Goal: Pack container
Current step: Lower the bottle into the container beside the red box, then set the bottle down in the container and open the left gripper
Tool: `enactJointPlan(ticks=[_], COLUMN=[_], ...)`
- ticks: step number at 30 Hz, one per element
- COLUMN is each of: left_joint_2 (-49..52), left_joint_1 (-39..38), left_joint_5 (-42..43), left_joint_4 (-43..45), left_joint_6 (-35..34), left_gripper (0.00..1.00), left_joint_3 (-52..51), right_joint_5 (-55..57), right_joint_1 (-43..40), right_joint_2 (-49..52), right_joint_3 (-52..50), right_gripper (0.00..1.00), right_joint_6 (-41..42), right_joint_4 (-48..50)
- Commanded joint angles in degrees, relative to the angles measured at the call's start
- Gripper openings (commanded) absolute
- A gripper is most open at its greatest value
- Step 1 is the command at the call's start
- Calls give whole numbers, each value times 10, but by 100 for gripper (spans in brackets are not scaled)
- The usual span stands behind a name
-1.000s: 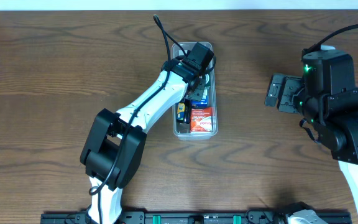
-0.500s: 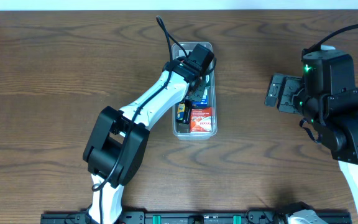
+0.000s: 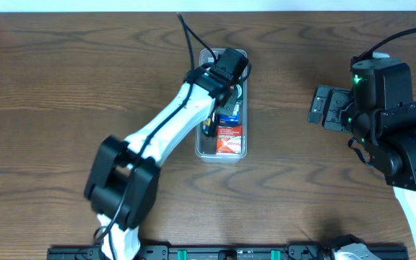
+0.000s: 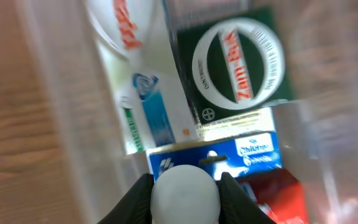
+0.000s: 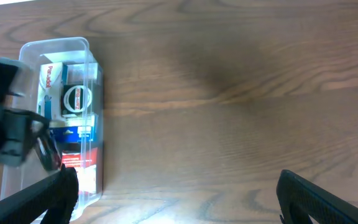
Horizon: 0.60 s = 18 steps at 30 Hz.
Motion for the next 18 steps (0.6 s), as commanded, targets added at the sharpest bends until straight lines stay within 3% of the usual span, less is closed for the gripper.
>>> enactJointPlan(ticks=[1,18], left_joint_2=[-56,-71], left_joint_1=[-5,-20], left_joint_5=[-18,-17], left_joint_4=[-10,-90], left_joint_6=[13,10], left_gripper=[25,20], left_joint_3=[7,6], right_joint_5=[10,10], right_joint_1=[-7,-8], right_joint_2=[0,0], right_joint_3=[0,0], right_gripper=[99,99], right_joint_6=[-7,-7], right_joint_4=[0,0])
